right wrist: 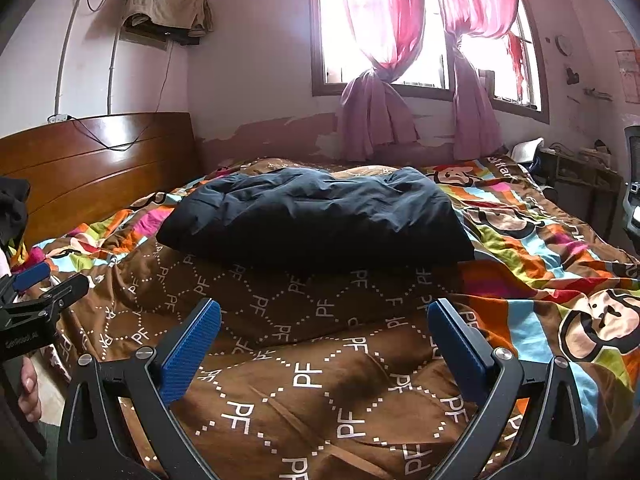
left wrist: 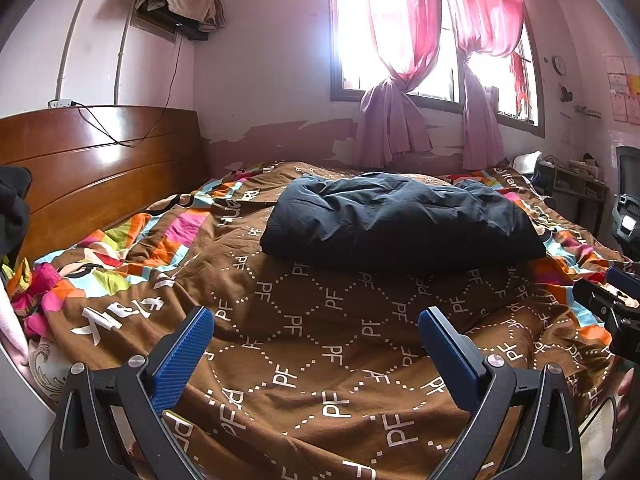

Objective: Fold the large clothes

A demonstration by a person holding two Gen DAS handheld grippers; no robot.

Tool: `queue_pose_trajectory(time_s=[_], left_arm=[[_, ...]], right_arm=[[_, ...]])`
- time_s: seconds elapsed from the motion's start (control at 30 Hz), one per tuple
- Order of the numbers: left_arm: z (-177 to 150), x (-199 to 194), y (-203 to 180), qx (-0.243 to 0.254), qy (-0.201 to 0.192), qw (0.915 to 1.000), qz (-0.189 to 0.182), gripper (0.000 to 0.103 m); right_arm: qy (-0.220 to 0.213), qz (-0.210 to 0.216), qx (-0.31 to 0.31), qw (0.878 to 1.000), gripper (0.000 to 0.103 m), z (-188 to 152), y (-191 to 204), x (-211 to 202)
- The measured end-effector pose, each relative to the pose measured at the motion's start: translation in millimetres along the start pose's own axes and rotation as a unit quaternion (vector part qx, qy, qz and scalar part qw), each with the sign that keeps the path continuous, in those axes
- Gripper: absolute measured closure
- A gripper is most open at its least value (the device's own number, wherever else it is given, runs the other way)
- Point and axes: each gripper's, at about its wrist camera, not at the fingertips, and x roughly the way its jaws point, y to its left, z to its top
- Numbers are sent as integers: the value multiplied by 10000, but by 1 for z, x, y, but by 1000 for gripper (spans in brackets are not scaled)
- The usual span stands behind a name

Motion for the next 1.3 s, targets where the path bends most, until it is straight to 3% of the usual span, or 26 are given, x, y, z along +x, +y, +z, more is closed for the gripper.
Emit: queue_pose_trajectory(time_s=[1.3], left_arm=[[-1, 0, 1, 16, 26, 10000, -1, 0]], right_arm=[[6, -55, 34, 10000, 1, -2, 5, 0]])
